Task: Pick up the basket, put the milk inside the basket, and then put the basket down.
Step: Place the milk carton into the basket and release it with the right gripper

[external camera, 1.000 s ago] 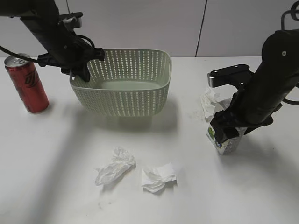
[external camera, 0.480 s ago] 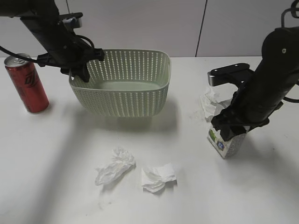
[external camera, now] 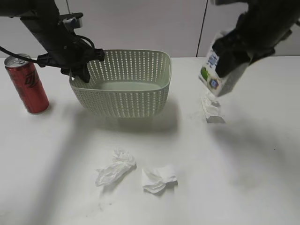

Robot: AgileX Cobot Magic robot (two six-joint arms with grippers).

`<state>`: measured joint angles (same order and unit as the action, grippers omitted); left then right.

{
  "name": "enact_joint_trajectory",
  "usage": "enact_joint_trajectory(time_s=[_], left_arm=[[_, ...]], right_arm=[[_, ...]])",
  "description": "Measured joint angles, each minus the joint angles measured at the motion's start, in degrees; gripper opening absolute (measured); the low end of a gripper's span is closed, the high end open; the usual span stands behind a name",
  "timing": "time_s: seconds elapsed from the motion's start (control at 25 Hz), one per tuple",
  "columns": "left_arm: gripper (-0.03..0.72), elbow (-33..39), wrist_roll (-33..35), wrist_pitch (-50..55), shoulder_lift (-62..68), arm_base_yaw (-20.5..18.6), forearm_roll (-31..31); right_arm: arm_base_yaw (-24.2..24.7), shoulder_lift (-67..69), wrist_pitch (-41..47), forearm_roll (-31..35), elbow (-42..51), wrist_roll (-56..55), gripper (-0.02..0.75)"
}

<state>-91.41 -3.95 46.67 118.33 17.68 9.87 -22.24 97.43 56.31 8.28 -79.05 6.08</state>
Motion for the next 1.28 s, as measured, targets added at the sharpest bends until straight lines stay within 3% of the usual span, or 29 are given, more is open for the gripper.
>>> enact_joint_trajectory(time_s=[0.16,0.56,1.04,1.12,1.28], left_arm=[[0.000,0.00,0.00,0.17,0.00,0.00,0.01],[0.000,0.00,0.00,0.29,0.00,0.00,0.06],[0.000,0.00,0.12,0.10,0.00,0.04,-0.51],[0.000,0.00,0.12,0.10,0.00,0.04,-0.46],[0.000,0.00,0.12,0.35,0.08,0.04,-1.20]], right_arm=[[-1.85,2.14,2.20,2.58,-10.75,1.90,0.321],[-11.58,20.74,3.69,1.32,-34.86,3.03,0.321],[-12.81,34.93,0.65,-1.73,-37.17,3.26,0.321],[-12.81,34.93,0.29,-1.15,-37.67,3.26,0.354],[-12.81,33.39,-0.13,-1.02,-38.90,3.26,0.553]])
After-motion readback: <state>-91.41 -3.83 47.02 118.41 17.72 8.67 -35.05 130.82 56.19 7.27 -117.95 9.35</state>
